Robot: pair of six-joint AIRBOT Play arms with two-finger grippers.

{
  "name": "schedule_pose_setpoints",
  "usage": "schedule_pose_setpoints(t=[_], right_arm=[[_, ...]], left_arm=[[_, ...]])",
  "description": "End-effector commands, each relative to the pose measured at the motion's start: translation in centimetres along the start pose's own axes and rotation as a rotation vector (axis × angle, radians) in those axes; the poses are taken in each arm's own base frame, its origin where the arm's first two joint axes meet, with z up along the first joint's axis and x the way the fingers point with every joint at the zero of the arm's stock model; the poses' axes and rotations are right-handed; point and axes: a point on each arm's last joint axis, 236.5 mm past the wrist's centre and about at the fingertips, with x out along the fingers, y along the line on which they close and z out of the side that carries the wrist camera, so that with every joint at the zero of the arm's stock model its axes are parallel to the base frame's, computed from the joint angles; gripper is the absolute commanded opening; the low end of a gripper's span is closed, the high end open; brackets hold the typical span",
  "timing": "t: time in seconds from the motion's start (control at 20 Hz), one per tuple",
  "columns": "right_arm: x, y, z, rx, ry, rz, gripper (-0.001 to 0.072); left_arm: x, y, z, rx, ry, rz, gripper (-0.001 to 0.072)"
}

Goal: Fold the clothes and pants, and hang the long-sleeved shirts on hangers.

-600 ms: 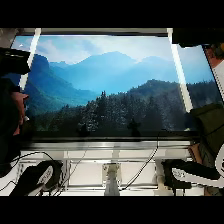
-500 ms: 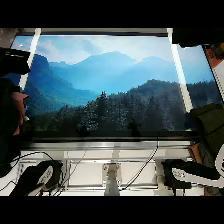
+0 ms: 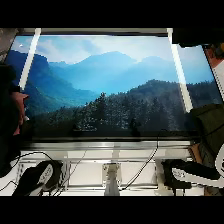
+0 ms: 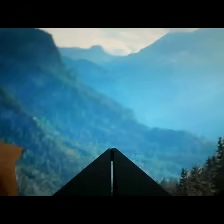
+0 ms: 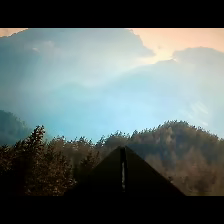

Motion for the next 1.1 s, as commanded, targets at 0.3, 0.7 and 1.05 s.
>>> schedule_pose_setpoints(t=[0.3, 0.7, 1.05], right_arm=[[-0.1, 0.7, 1.9, -0.038, -0.081, 0.026, 0.0053], [2.3, 2.1, 0.0, -0.011, -0.002, 0.093, 0.0084], [7.5, 2.5, -1.3, 0.009, 0.078, 0.114, 0.0435]], left_arm=[[0.3, 11.4, -9.2, -0.136, 0.270, 0.378, 0.0008], [-1.0, 20.9, -16.8, -0.451, 0.349, 0.627, 0.0009], [0.9, 25.4, -19.2, -0.333, 0.467, 0.714, 0.0687]])
